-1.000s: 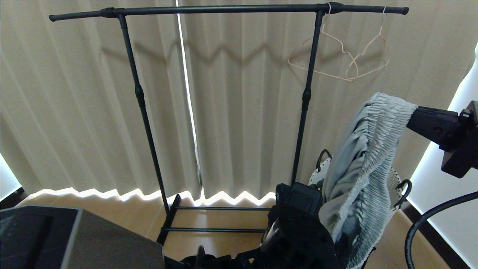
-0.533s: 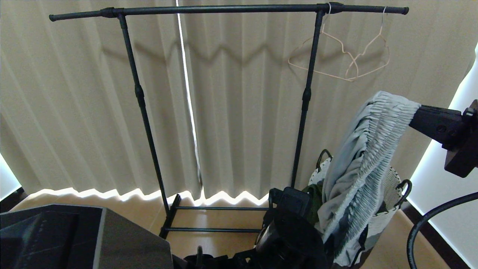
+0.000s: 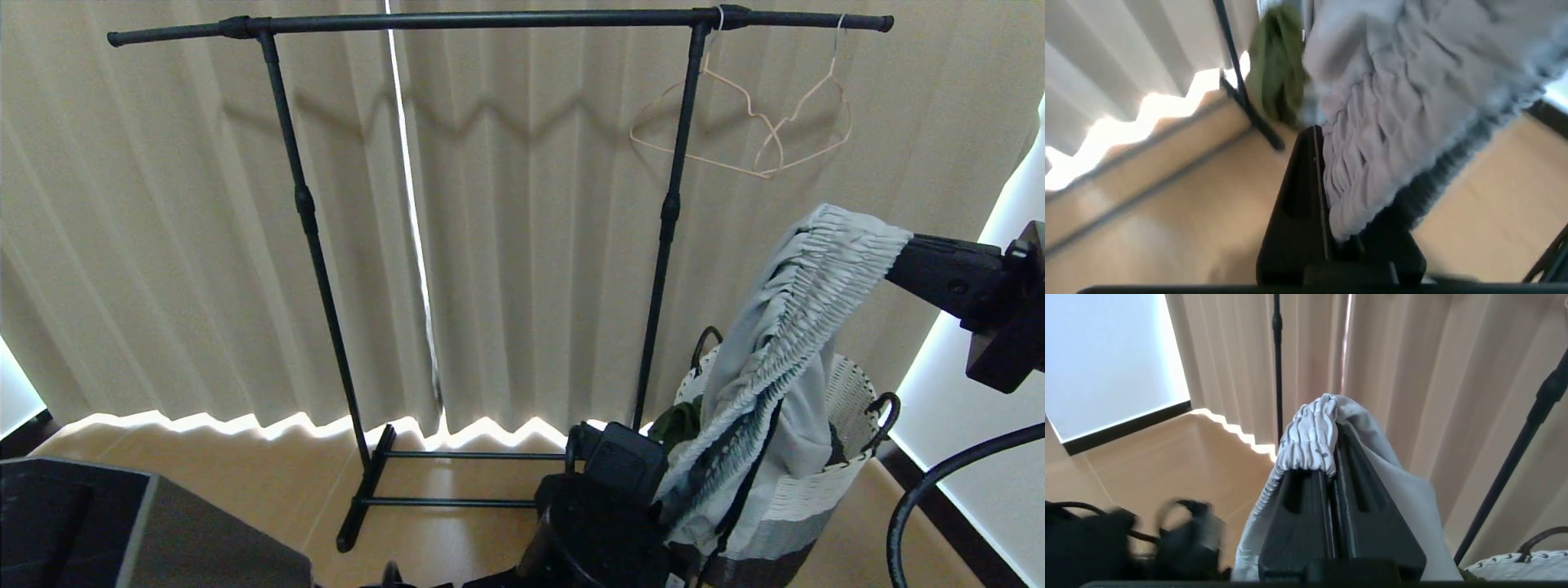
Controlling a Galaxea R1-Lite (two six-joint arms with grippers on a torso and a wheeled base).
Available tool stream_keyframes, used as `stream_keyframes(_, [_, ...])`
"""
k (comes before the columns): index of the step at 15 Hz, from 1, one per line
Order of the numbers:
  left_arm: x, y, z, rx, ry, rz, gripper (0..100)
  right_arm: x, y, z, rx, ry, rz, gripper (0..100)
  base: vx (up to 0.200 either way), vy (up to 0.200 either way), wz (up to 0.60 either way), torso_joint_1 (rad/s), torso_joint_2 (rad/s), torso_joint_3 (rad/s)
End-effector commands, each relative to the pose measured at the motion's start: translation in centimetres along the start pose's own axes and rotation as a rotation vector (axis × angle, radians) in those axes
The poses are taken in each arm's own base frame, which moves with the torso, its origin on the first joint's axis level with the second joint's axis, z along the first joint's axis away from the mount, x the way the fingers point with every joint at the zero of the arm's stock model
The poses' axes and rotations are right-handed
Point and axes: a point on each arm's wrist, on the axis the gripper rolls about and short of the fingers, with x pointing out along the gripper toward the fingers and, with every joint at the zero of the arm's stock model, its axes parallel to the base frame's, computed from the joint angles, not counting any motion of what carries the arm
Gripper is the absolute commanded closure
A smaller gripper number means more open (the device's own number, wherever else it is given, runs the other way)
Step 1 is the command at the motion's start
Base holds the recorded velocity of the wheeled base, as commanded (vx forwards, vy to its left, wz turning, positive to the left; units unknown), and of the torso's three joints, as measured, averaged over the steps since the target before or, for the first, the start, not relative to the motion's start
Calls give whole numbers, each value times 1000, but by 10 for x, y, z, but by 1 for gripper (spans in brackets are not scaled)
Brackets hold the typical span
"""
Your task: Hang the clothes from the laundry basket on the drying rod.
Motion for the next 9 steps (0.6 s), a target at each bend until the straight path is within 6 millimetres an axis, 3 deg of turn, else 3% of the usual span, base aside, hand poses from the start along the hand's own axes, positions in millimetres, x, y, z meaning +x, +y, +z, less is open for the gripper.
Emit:
stream_keyframes(1, [-15, 5, 5, 2, -36, -2, 100, 1, 0, -2, 2, 9, -1, 100, 0, 0, 0, 0, 0, 0])
stream_keyframes(3, [-64, 24, 55, -29, -202, -43, 100, 21, -5, -17, 13, 83, -9, 100, 0, 0, 0, 0, 0, 0])
stream_keyframes(6, [-114, 38, 83, -44, -244, -55, 100, 36, -8, -20, 16, 109, -12, 100, 0, 0, 0, 0, 0, 0])
stream_keyframes(7, [-144, 47, 98, -36, -265, -77, 100, 44, -9, -19, 17, 114, -8, 100, 0, 0, 0, 0, 0, 0])
stream_keyframes(9, [-170, 64, 116, -37, -286, -64, 100, 53, -1, -18, 16, 115, 32, 100, 0, 0, 0, 0, 0, 0])
